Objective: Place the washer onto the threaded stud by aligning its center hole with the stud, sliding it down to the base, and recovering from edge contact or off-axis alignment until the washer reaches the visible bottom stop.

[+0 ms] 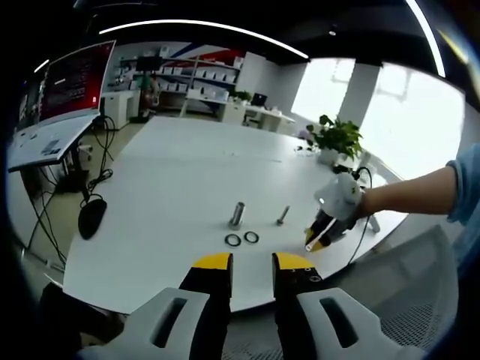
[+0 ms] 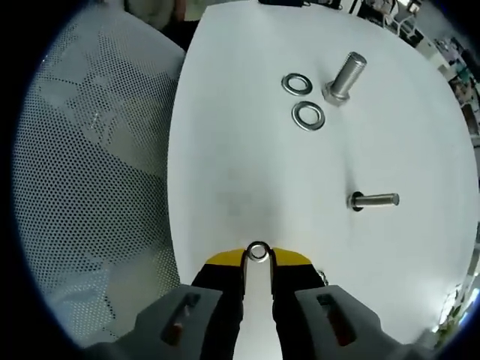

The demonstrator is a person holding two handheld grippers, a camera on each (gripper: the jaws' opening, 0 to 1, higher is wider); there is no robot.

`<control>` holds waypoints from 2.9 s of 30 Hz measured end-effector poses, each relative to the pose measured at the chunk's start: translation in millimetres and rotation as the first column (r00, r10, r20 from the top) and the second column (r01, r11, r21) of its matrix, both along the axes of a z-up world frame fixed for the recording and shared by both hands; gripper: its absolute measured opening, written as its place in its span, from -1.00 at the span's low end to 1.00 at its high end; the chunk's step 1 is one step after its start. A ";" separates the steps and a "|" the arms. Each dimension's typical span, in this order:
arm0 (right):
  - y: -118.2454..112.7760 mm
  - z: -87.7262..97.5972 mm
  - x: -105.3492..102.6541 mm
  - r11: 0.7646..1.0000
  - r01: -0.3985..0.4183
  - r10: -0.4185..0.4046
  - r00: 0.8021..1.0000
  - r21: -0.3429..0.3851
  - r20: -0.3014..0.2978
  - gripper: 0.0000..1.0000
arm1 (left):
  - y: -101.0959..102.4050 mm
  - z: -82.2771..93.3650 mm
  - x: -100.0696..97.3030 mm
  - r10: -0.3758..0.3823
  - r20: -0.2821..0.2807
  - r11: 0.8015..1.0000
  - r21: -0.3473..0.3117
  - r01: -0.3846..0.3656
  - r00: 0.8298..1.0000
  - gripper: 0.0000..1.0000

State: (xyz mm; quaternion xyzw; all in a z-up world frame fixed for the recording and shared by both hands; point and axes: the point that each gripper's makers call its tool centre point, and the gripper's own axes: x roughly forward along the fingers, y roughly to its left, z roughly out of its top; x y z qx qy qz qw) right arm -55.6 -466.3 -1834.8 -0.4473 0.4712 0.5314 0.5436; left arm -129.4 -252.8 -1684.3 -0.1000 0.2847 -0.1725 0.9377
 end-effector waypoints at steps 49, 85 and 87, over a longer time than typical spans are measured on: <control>35.5 60.2 85.5 0.995 0.019 -0.034 0.987 0.095 0.154 -0.72 | -0.4 -4.0 -2.1 -0.009 -0.023 1.000 0.015 0.009 1.000 -0.63; 32.9 23.9 98.8 0.997 0.048 -0.055 0.992 0.058 0.118 -0.72 | 0.1 -4.5 -1.6 0.001 -0.026 1.000 0.010 -0.001 1.000 -0.63; 33.6 19.9 98.0 0.998 0.042 -0.048 0.992 0.052 0.114 -0.73 | 0.1 -4.4 -1.6 0.002 -0.025 1.000 0.010 -0.002 1.000 -0.63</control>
